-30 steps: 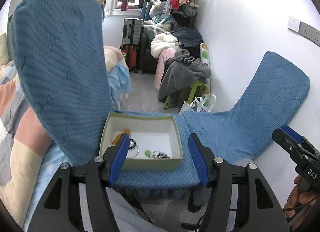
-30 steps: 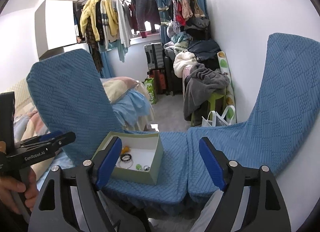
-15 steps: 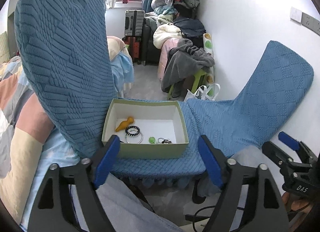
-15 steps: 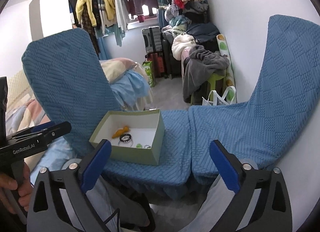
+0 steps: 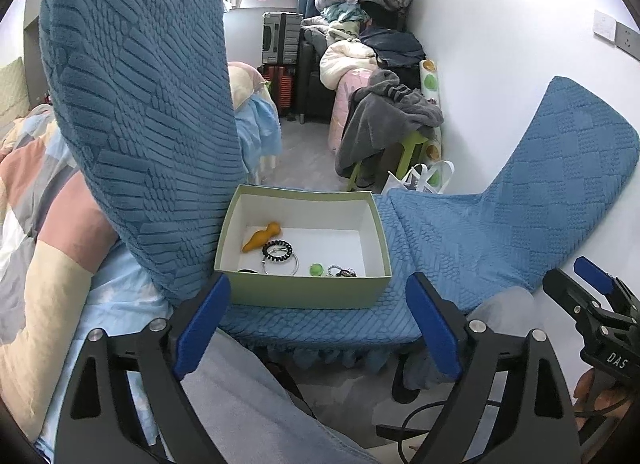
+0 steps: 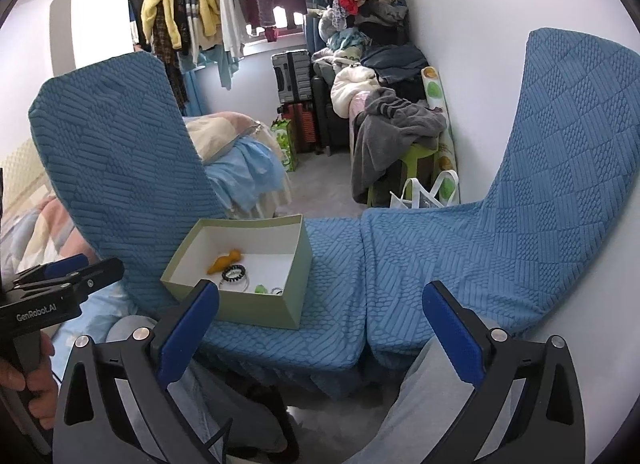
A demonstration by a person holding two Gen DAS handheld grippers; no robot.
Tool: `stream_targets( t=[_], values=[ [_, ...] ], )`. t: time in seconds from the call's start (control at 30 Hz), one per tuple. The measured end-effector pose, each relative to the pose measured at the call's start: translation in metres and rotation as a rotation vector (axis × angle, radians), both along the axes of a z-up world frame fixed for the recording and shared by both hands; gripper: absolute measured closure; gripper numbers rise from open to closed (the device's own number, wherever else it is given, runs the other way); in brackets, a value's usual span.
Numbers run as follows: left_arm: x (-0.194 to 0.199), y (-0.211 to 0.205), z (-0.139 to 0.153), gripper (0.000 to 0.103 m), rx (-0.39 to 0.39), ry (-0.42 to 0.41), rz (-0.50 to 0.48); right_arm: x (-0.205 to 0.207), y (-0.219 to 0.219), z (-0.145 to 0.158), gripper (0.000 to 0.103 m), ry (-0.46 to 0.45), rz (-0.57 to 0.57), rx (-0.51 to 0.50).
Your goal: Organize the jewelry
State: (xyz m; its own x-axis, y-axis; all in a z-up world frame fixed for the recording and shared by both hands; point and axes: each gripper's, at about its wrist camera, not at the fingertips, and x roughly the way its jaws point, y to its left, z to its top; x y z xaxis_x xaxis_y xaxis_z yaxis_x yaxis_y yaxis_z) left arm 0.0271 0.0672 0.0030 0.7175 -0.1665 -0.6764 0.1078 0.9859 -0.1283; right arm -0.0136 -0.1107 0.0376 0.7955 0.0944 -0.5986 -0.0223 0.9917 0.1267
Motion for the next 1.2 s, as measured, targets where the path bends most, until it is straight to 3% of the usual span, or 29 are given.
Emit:
stream_targets(
  t=[1.2],
  values=[
    [0.0028,0.0032,-0.009,0.012,0.01,0.029,0.009,-0.0024,0.0004,-0.0027,0.001,0.01,-0.005,0.0]
  ],
)
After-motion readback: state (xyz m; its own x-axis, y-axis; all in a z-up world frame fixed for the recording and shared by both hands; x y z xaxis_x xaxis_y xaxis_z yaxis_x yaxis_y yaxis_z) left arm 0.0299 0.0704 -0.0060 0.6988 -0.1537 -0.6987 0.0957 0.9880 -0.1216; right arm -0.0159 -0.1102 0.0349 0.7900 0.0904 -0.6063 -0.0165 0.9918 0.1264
